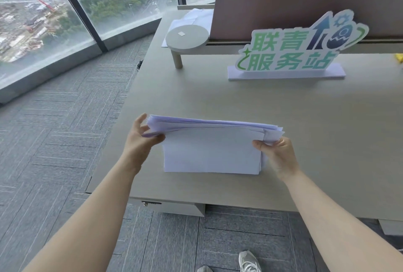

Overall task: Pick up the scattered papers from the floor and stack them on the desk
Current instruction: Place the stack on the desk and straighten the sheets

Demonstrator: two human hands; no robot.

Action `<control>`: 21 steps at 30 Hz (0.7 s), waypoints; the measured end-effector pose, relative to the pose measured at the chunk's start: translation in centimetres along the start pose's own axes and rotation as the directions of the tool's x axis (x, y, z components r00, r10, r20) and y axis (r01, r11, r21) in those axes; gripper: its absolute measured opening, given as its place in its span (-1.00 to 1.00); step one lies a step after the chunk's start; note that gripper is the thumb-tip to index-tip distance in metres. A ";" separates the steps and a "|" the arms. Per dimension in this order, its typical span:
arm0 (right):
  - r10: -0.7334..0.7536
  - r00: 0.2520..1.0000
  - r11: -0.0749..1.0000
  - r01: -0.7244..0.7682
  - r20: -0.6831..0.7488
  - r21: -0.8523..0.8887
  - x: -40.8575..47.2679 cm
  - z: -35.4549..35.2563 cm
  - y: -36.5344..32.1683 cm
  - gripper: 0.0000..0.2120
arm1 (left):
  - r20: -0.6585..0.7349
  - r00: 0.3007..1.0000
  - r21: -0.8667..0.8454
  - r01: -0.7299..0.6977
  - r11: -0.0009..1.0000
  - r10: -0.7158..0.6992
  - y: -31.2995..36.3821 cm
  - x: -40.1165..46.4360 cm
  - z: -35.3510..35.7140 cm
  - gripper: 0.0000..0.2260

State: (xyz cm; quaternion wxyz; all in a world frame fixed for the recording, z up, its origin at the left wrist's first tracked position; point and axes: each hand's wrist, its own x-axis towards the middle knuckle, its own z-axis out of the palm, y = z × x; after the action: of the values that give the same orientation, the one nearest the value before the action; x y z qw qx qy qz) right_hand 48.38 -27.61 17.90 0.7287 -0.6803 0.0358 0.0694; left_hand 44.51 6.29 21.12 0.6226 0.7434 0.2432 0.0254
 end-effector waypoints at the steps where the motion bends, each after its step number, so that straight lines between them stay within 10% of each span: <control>1: -0.004 1.000 1.000 0.004 0.007 -0.001 0.0 -0.1 0.0 -0.76 | 0.004 1.000 -0.085 0.018 0.996 -0.018 -0.7 0.1 -0.1 -0.16; 10: 0.003 1.000 1.000 -0.003 0.015 -0.007 0.0 -0.6 0.4 -0.77 | 0.115 0.993 -0.191 0.041 0.981 -0.019 -3.7 0.3 0.4 -0.64; 21: -0.087 0.995 0.996 0.087 -0.038 -0.018 0.0 -0.5 -0.9 -0.77 | -0.117 0.973 -0.351 -0.228 0.908 0.199 -1.7 0.5 2.4 -0.75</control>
State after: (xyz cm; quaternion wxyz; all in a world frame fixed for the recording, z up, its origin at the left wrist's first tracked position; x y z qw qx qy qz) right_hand 48.55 -28.17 18.73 0.7245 -0.6886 0.0196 0.0249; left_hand 45.18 4.43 18.86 0.7324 0.6364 0.1759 0.1667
